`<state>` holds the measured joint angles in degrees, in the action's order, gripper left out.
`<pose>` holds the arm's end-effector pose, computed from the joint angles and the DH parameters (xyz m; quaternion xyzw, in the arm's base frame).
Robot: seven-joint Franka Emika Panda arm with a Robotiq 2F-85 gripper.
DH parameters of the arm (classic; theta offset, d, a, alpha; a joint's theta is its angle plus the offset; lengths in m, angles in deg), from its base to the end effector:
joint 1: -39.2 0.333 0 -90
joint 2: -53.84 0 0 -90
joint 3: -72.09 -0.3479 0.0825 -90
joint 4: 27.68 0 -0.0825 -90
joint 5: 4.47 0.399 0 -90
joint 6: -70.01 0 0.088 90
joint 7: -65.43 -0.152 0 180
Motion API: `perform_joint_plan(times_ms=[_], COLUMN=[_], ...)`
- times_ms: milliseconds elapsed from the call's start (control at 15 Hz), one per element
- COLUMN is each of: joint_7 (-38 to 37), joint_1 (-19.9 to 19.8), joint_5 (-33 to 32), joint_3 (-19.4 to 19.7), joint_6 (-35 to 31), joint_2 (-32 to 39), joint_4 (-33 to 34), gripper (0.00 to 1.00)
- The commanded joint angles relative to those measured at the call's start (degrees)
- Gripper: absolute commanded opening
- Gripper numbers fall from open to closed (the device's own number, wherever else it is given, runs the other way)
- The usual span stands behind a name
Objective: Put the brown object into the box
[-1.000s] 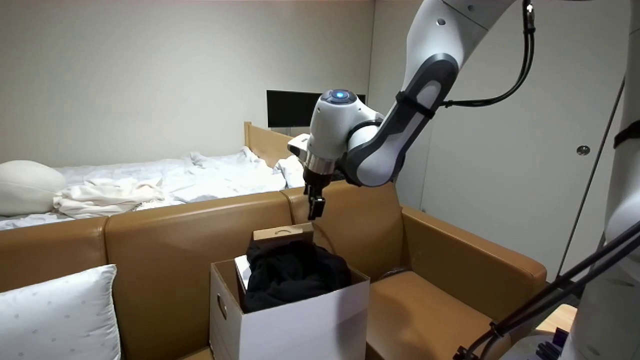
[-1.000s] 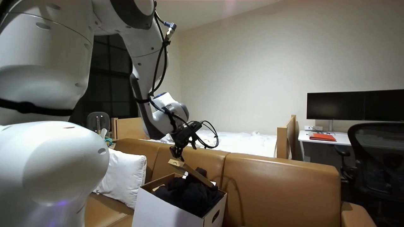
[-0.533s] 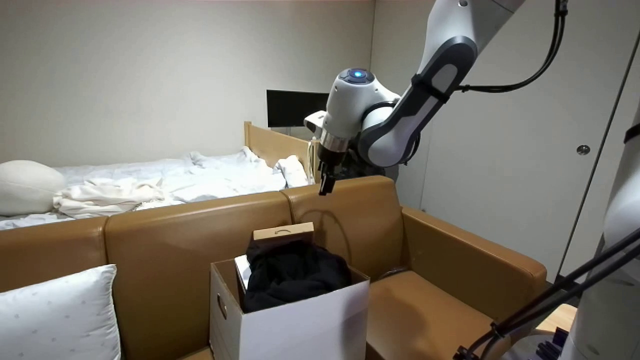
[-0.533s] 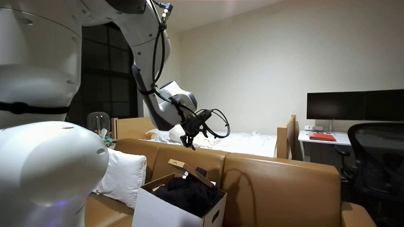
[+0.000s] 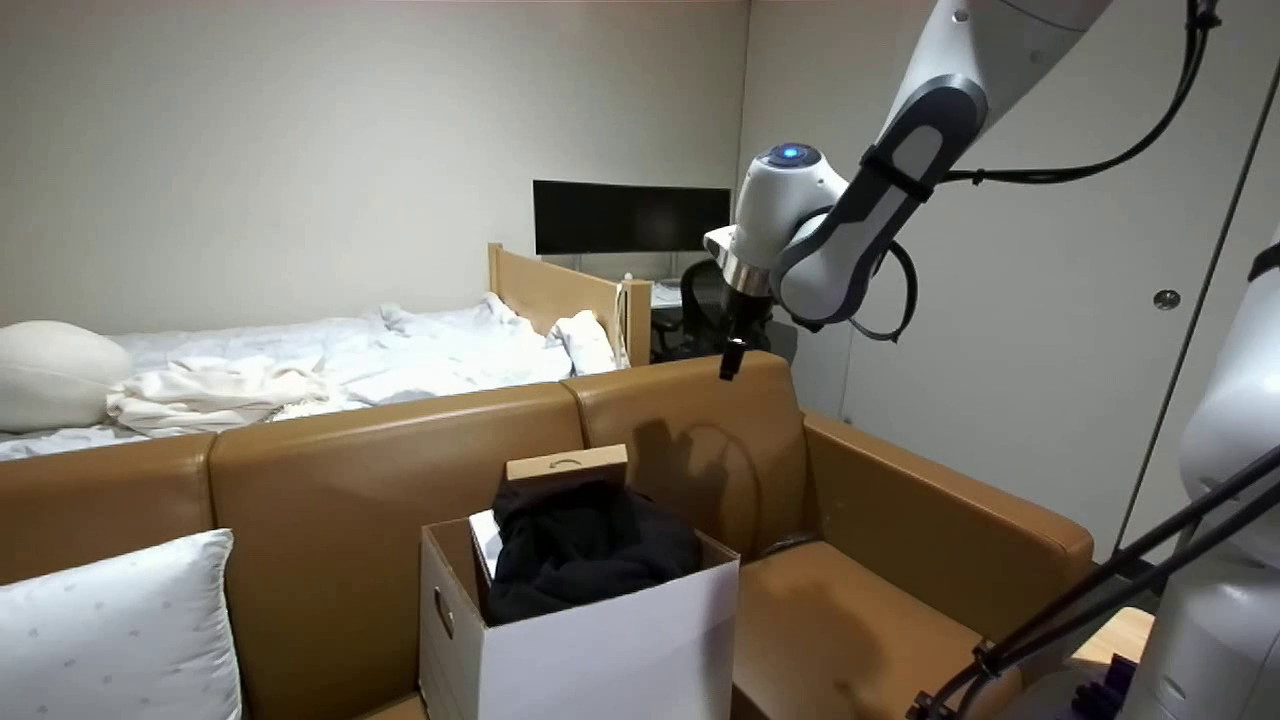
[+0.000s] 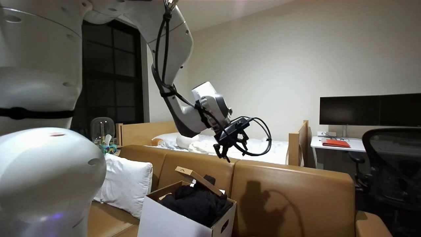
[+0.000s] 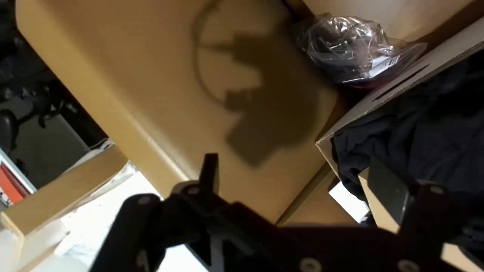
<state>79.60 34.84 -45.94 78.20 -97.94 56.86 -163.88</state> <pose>0.5609 -0.0670 0.3279 0.8948 0.3468 0.1918 0.2057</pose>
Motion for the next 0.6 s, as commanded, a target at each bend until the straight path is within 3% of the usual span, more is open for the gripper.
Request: perform_joint_plan(times_ms=[0, 267, 400, 533], joint_7=[9.24, 17.11, 21.53, 27.29], joint_1=[-4.4, -13.92, -23.51, -32.2], joint_5=[15.75, 35.5, 45.2, 54.79], joint_3=[-0.43, -7.81, -17.43, -25.51], joint_6=[-4.39, -2.51, 1.42, 5.38], joint_2=[-1.15, 2.07, 3.36, 7.66], joint_4=[-4.85, -6.81, -4.74, 1.79], gripper=[1.0, 1.0, 1.0, 1.0])
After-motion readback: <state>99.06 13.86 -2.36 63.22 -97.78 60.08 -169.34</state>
